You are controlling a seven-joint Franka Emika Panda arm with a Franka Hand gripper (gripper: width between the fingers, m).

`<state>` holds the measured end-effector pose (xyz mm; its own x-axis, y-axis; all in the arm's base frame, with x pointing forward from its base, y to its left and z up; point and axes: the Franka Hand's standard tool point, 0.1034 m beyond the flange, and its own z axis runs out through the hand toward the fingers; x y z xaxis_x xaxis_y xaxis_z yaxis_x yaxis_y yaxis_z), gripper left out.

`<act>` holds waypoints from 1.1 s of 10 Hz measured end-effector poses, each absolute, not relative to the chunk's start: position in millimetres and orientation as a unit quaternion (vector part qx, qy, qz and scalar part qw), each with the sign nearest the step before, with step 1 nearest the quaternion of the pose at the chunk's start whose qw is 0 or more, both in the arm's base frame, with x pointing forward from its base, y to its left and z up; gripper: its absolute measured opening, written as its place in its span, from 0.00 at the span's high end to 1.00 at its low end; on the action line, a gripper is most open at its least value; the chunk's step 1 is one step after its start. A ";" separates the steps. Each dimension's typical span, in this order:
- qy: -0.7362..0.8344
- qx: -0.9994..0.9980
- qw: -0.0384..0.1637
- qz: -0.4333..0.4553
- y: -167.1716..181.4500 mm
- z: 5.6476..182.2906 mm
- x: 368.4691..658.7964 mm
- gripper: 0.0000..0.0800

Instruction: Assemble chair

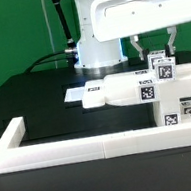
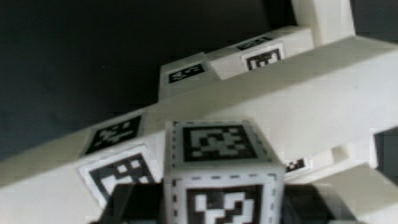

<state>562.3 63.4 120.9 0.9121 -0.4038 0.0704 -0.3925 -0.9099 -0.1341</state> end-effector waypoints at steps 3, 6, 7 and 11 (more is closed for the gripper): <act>0.340 -0.937 0.066 -0.042 68.5 120.7 561.6 0.64; 0.482 -0.872 0.076 -0.033 70.6 119.7 561.2 0.64; 0.542 -0.837 0.078 -0.029 70.6 119.7 561.6 0.64; 0.669 -0.737 0.093 -0.019 69.9 119.5 564.3 0.64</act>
Offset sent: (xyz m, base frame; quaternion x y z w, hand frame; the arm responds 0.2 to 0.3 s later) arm -0.0094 0.0038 -0.0062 -0.0156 0.0037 0.2661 0.9638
